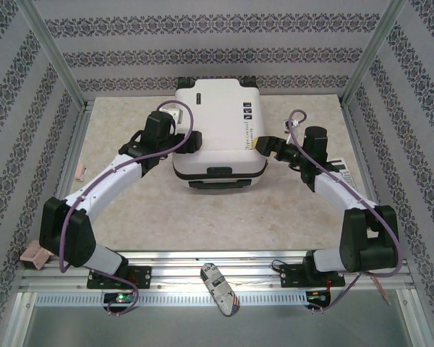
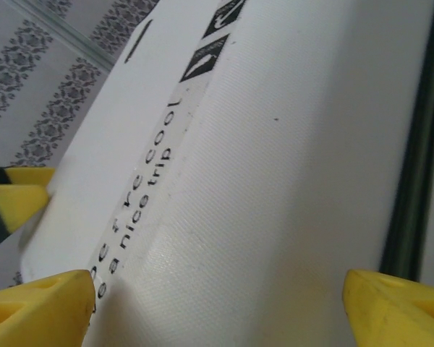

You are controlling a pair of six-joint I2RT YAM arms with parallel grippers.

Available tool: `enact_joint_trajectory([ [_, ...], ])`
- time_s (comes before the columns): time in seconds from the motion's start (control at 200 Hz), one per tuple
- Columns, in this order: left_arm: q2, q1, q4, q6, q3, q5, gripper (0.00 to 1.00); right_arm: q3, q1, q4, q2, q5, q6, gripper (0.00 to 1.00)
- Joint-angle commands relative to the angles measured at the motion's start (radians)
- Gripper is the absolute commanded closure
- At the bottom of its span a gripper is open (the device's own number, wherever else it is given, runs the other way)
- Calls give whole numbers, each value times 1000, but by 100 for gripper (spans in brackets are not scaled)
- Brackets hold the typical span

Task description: Pack the luggage

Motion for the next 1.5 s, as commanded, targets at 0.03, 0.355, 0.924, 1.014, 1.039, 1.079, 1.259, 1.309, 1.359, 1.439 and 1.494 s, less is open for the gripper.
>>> enact_joint_trajectory([
  [0.03, -113, 7, -98, 68, -6, -72, 0, -4, -46, -86, -112, 129, -75, 8],
  [0.355, -174, 88, -294, 97, 88, -231, 0, 36, -192, -359, -201, 289, -146, 2],
  [0.924, -195, 375, 151, 71, -283, -190, 0, -79, -260, -342, -286, 322, -195, 2],
  [1.014, -172, 381, 178, 76, -331, -281, 0, -83, -260, -342, -280, 322, -201, 2],
  [1.039, -160, 385, 185, 82, -340, -297, 0, -87, -260, -341, -282, 326, -202, 2],
  [1.079, -142, 391, 207, 102, -363, -311, 0, -93, -260, -337, -285, 330, -207, 2],
  [1.259, -103, 464, 337, 69, -471, -266, 0, -108, -260, -339, -316, 426, -200, 2],
  [1.309, -96, 483, 383, 57, -498, -245, 0, -111, -260, -337, -323, 451, -196, 2],
  [1.359, -86, 503, 436, 56, -525, -221, 0, -113, -260, -336, -324, 478, -187, 2],
  [1.439, -66, 520, 534, 63, -570, -194, 0, -112, -259, -331, -316, 516, -166, 2],
  [1.494, -54, 526, 614, 73, -606, -163, 0, -107, -259, -329, -306, 541, -143, 2],
])
